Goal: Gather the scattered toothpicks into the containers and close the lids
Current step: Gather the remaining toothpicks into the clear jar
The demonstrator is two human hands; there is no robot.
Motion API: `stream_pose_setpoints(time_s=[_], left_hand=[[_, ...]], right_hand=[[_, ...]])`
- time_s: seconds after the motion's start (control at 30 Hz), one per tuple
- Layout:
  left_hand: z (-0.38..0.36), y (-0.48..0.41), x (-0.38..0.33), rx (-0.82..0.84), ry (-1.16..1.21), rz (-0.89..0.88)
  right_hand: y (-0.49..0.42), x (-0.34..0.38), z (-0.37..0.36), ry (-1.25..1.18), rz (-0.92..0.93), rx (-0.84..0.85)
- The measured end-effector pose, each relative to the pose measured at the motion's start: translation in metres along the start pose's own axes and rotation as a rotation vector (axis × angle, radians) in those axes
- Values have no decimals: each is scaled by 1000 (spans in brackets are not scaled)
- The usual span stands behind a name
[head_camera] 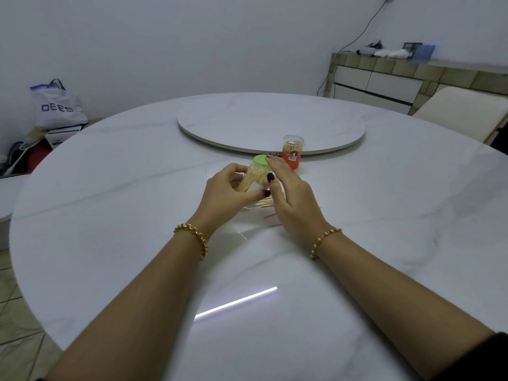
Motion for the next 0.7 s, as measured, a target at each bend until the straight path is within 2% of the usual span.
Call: stream_pose_setpoints(time_s=[0.33,0.5,0.6,0.7], left_hand=[[-1,1,3,10,3,6],[-2,-1,5,29,-15,10],[-1,-2,6,20,-1,18],[-1,-2,9,24,13,28]], right_hand=[[1,10,-5,128,95,39],[-1,-5,20,-24,54,-70],[0,-31,36,-58,-128,-87],[5,-69,28,-38,-361,97]])
Point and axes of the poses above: each hand's wrist, its own y-axis away from the middle knuckle, its own z-axis out of the back of the hand, x = y × z, the point moved 10 cm from there along -y, towards the middle knuckle, and after that the axes turned 9 degrees about x, right-handed, at the moved point
